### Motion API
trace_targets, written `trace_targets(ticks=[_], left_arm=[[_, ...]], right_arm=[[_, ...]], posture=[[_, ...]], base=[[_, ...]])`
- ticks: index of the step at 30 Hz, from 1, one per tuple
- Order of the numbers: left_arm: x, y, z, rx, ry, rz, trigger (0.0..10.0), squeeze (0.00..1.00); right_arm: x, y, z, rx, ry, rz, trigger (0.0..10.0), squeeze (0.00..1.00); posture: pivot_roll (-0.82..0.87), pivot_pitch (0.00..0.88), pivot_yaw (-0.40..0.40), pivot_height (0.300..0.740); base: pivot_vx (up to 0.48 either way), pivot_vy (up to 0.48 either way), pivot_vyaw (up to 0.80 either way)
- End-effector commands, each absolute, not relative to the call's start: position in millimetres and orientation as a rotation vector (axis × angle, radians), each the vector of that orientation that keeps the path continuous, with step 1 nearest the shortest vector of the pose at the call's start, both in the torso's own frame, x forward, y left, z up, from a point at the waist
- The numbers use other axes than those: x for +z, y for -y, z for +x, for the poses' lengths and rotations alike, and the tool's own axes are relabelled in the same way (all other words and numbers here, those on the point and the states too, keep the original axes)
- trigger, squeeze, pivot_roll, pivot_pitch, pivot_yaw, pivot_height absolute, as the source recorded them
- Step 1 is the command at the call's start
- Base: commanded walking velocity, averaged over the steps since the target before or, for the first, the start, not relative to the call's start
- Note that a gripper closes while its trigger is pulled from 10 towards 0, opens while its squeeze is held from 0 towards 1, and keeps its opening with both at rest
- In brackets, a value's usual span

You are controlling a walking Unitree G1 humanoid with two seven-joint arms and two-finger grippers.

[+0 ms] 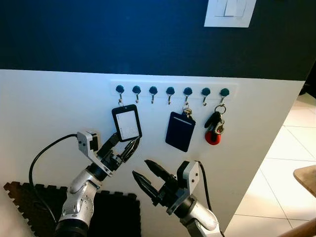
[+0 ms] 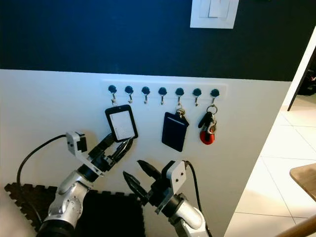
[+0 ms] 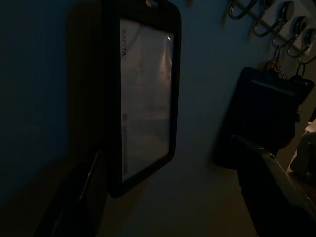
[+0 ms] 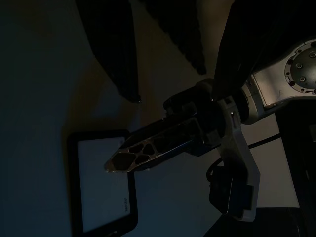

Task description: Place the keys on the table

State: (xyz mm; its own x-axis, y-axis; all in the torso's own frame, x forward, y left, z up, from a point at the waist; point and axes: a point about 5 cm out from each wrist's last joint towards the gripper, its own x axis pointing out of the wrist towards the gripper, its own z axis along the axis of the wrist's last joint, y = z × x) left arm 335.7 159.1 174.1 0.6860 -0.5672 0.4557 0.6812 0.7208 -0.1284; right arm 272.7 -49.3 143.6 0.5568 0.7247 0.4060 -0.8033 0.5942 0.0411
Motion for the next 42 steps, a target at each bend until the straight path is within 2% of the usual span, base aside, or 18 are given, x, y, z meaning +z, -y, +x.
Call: trace_targets(ticks=[1,2,3,5,22,42], left_arm=[[175,-156,339,-0.691,0.407,-0.287,8.4,0.00],[175,-157,341,-0.668,0.405,-0.283,4.7,0.00],[175,-158,342,-0.653,0.402,-0.282,4.7,0.00],[175,-161,343,-0.625,0.407,-0.277,0.0,0.00],[188,-169,341,-0.601,0.509,-0.349,0.0,0.00],[201,-152,332,-0.781,0.541,-0.354,0.0,0.00]], right_arm=[[145,51,273,0.899,0.367,0.241,10.0,0.00],[145,51,273,0.895,0.366,0.241,10.0,0.00],[145,51,273,0.893,0.366,0.241,10.0,0.00],[145,52,274,0.889,0.366,0.240,10.0,0.00],[146,52,275,0.877,0.367,0.240,10.0,0.00],[147,52,274,0.886,0.370,0.238,10.0,0.00]], posture=[[0.03,0.062,0.008,0.740],[0.03,0.062,0.008,0.740],[0.03,0.062,0.008,0.740],[0.03,0.062,0.008,0.740],[0.03,0.066,0.008,0.740],[0.03,0.072,0.006,0.740]], base=[[0.000,0.000,0.00],[0.000,0.000,0.00],[0.000,0.000,0.00],[0.000,0.000,0.00],[0.000,0.000,0.00],[0.000,0.000,0.00]])
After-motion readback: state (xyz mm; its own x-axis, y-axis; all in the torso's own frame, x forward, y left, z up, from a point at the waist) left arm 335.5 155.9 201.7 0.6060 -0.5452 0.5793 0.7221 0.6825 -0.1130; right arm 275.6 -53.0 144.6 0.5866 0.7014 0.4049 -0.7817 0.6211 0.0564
